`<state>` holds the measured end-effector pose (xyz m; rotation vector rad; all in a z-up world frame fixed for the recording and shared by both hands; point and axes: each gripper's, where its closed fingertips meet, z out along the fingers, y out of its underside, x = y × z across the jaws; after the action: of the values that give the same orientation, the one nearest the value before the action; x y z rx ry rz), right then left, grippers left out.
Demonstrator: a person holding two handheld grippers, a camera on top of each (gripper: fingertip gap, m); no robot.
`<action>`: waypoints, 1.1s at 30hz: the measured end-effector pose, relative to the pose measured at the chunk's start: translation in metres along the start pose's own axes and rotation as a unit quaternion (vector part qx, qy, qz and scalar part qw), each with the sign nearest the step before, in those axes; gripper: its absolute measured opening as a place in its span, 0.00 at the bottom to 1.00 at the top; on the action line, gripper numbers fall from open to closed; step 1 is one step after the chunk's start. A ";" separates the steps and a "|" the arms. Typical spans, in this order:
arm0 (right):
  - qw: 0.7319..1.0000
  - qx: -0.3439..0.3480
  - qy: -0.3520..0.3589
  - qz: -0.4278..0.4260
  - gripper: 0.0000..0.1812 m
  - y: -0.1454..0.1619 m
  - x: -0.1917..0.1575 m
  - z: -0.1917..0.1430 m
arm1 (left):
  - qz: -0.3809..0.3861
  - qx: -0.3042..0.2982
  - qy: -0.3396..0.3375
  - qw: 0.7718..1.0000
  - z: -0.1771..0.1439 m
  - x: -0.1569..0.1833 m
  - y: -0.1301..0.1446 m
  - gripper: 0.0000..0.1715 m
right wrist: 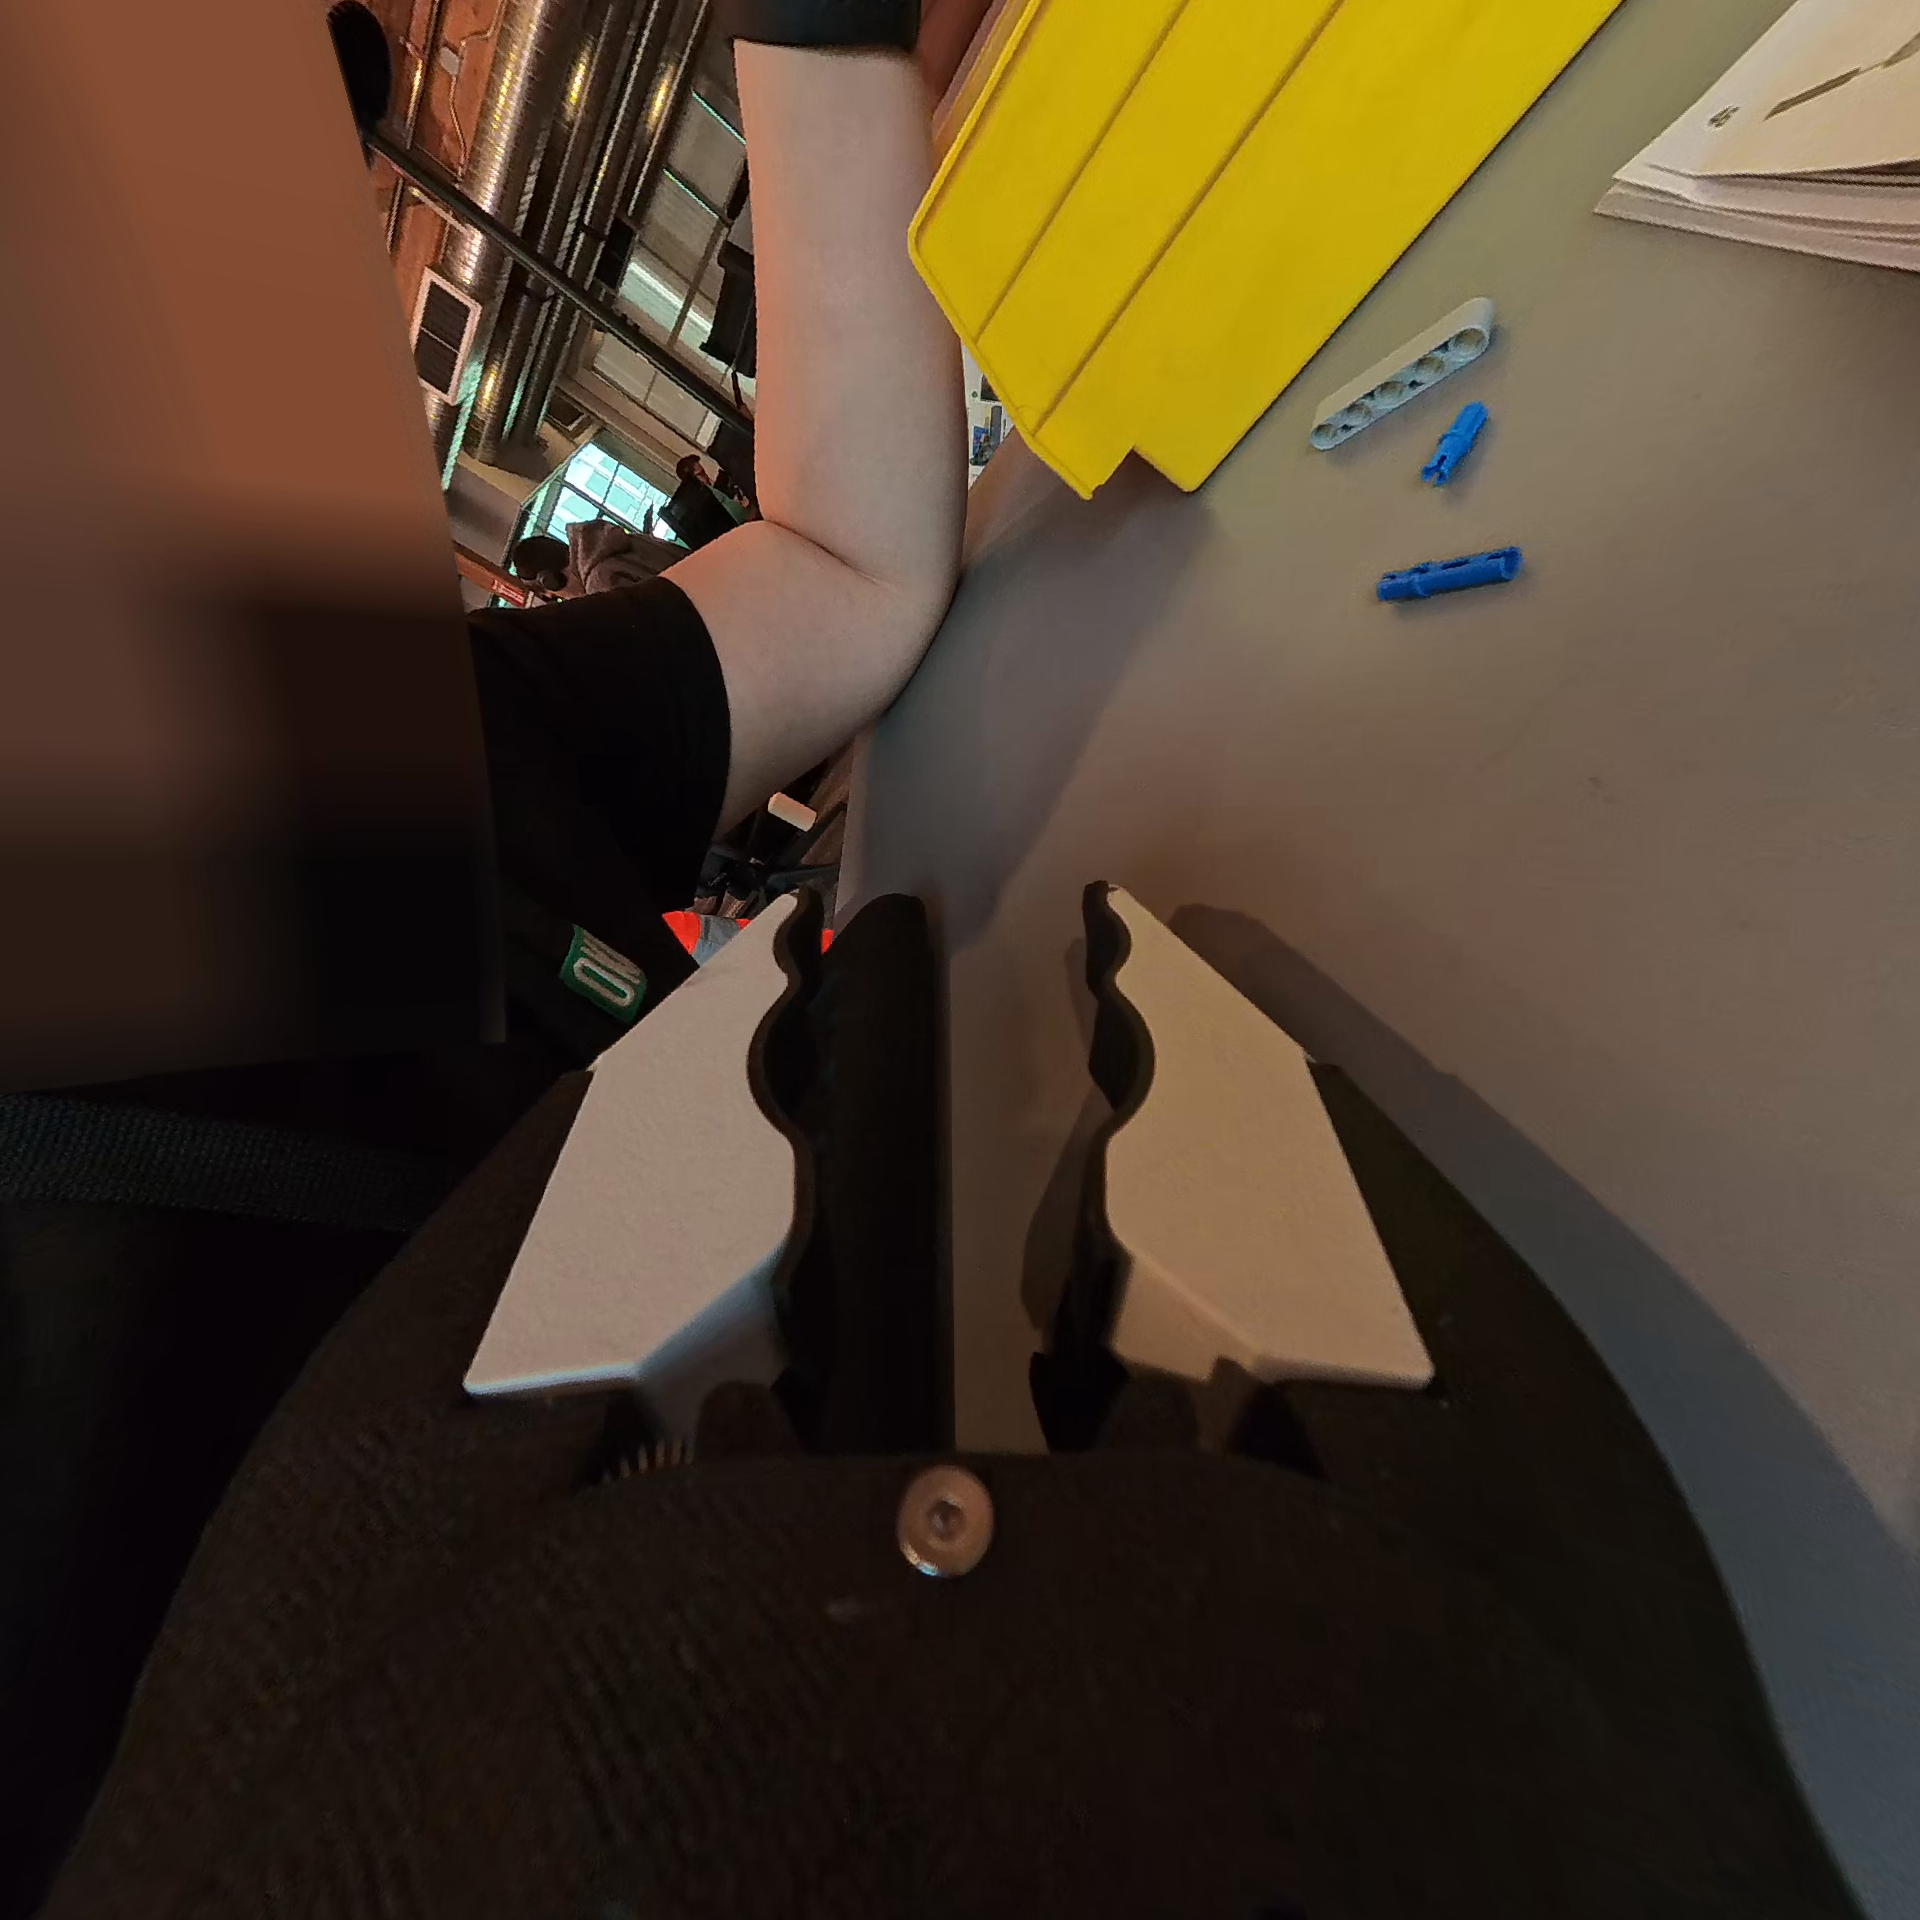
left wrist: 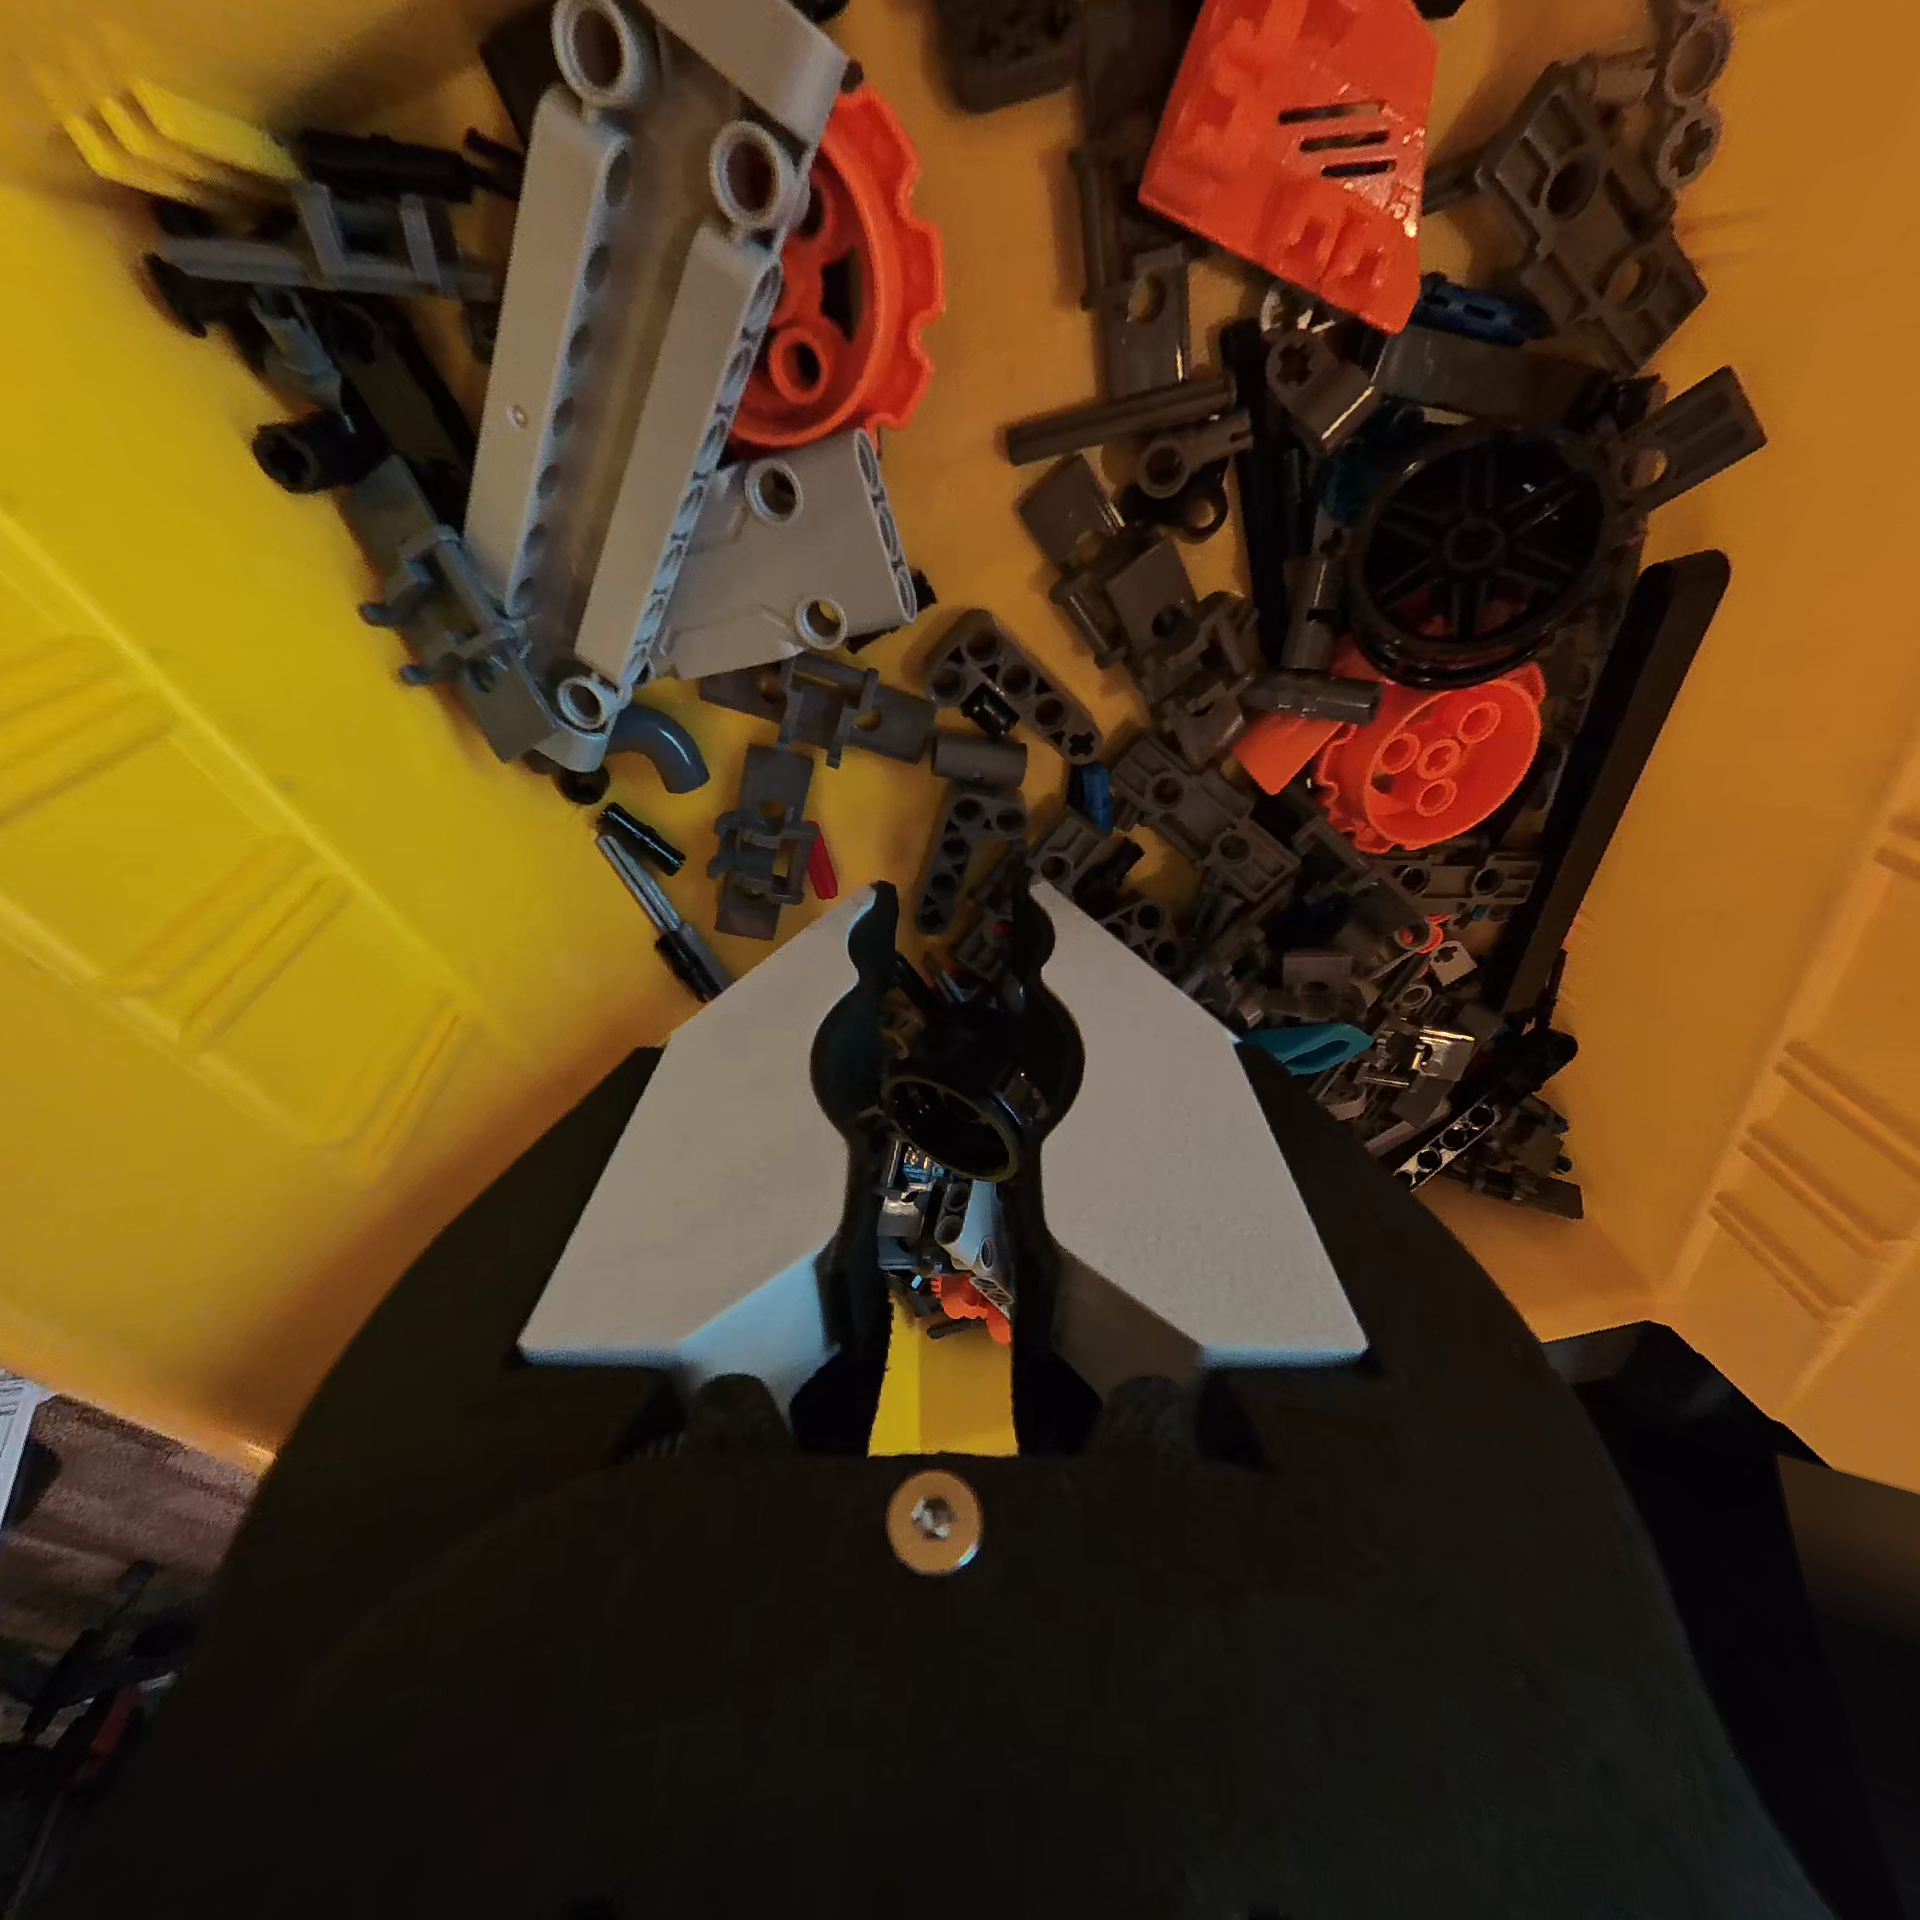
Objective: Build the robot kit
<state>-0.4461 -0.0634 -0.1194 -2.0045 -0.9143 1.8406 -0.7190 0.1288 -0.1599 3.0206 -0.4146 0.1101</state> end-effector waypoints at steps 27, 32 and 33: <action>1.000 -0.001 -0.005 0.004 0.27 0.001 -0.001 0.000 | 0.015 -0.005 -0.008 1.000 0.003 -0.002 -0.002 0.03; 1.000 -0.001 -0.006 0.005 0.27 0.001 -0.001 0.000 | 0.012 0.042 -0.017 0.999 -0.019 0.002 -0.008 0.03; 1.000 -0.001 -0.006 0.005 0.27 0.001 -0.001 0.000 | 0.020 0.069 -0.014 0.997 -0.028 0.009 -0.014 0.03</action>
<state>-0.4460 -0.0649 -0.1189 -2.0046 -0.9106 1.8602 -0.7083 0.1424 -0.1323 3.1532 -0.4893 0.1018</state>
